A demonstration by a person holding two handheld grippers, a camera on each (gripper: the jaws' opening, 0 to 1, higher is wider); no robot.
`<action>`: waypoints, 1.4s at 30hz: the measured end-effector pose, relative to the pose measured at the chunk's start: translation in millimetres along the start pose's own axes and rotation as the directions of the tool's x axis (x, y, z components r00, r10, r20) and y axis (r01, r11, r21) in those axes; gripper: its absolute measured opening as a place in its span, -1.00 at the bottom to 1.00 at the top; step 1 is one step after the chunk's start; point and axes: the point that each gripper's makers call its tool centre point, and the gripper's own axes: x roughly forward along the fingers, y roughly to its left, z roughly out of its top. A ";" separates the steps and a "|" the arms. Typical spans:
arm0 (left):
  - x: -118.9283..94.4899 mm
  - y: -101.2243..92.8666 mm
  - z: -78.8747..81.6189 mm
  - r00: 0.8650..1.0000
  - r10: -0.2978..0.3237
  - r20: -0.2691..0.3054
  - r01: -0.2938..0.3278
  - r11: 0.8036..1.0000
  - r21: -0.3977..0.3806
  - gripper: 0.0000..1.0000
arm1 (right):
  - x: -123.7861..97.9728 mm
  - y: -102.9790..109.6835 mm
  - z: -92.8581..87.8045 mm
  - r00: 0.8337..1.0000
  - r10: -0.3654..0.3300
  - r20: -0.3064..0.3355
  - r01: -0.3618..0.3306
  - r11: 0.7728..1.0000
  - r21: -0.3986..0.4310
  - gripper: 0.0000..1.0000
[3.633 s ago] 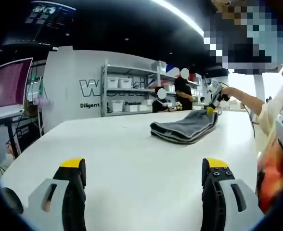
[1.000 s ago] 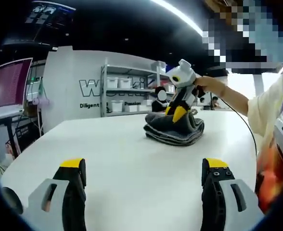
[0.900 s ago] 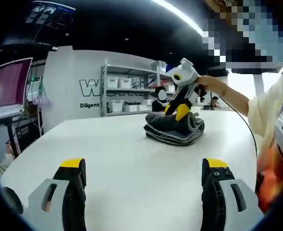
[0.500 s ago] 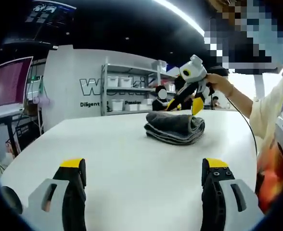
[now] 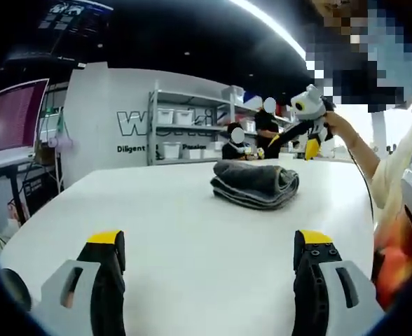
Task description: Fold the towel on the table until its edges align and the towel forms a compact rectangular stack.
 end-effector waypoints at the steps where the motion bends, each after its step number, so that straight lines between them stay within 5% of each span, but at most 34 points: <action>1: 0.1 0.0 -0.2 1.000 -0.001 -0.001 0.001 1.000 -0.001 0.97 | -5.0 -1.7 -3.5 1.000 -0.022 0.013 0.022 1.000 0.005 0.98; 9: 0.4 -0.6 -2.2 1.000 0.000 -0.012 0.000 1.000 -0.007 0.98 | -33.8 -6.3 -41.1 0.990 -0.125 0.072 0.119 0.990 0.080 0.99; 27: -0.2 2.2 -4.0 0.999 0.015 -0.031 -0.016 0.999 -0.033 0.97 | -44.7 -13.1 -100.6 0.963 -0.213 0.167 0.186 0.969 0.164 0.98; 35: -0.1 -1.2 11.7 0.999 0.015 0.031 -0.013 0.997 -0.075 0.91 | -38.6 0.3 -101.7 0.968 -0.172 0.181 0.141 0.975 0.173 0.98; 42: 29.2 -45.7 36.1 0.998 -0.047 0.048 0.046 0.999 0.024 0.76 | -37.6 10.0 -95.8 0.966 -0.158 0.202 0.133 0.982 0.134 0.98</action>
